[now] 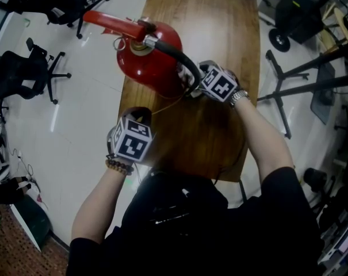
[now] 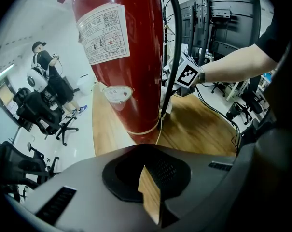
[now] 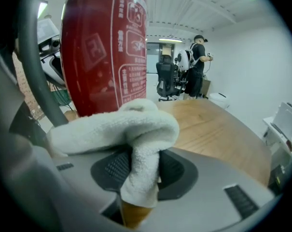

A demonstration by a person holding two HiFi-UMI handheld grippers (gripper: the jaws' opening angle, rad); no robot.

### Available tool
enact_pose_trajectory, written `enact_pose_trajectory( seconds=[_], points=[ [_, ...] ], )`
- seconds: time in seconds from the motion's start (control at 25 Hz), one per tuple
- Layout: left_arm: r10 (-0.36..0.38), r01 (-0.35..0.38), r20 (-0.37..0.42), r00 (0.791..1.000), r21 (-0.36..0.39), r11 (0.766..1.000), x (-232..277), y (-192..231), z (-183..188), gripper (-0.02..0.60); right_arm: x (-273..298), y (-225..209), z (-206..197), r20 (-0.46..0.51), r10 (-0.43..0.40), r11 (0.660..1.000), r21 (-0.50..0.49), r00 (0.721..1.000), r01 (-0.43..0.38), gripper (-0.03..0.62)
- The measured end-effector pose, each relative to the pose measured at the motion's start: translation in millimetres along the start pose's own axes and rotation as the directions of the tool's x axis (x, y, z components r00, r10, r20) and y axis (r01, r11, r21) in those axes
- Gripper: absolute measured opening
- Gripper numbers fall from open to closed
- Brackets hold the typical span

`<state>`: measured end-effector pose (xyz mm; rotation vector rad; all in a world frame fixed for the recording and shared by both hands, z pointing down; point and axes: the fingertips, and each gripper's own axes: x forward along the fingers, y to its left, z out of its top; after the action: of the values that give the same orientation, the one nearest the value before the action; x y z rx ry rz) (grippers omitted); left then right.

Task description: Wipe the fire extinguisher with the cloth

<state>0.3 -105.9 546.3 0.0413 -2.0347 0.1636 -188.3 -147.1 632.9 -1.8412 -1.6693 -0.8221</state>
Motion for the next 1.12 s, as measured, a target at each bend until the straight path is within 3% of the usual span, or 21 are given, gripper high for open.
enact_pose_trajectory(
  seconds=[0.52, 0.92, 1.12],
  points=[
    [0.013, -0.012, 0.002, 1.0, -0.015, 1.0, -5.0, 8.1, -9.2, 0.0, 8.4, -6.1, -32.2, -0.107, -0.074, 0.996, 0.031, 0.992, 0.078, 0.156],
    [0.011, -0.009, 0.045, 0.999, -0.052, 0.999, -13.5, 11.0, -10.6, 0.0, -40.1, -13.6, -21.9, -0.07, -0.179, 0.979, 0.089, 0.981, 0.185, 0.156],
    [-0.005, 0.007, 0.102, 0.995, -0.012, 1.0, -23.5, 18.5, -4.1, 0.0, -82.6, -5.8, -19.8, -0.083, -0.27, 0.948, 0.152, 0.959, 0.28, 0.156]
  ],
)
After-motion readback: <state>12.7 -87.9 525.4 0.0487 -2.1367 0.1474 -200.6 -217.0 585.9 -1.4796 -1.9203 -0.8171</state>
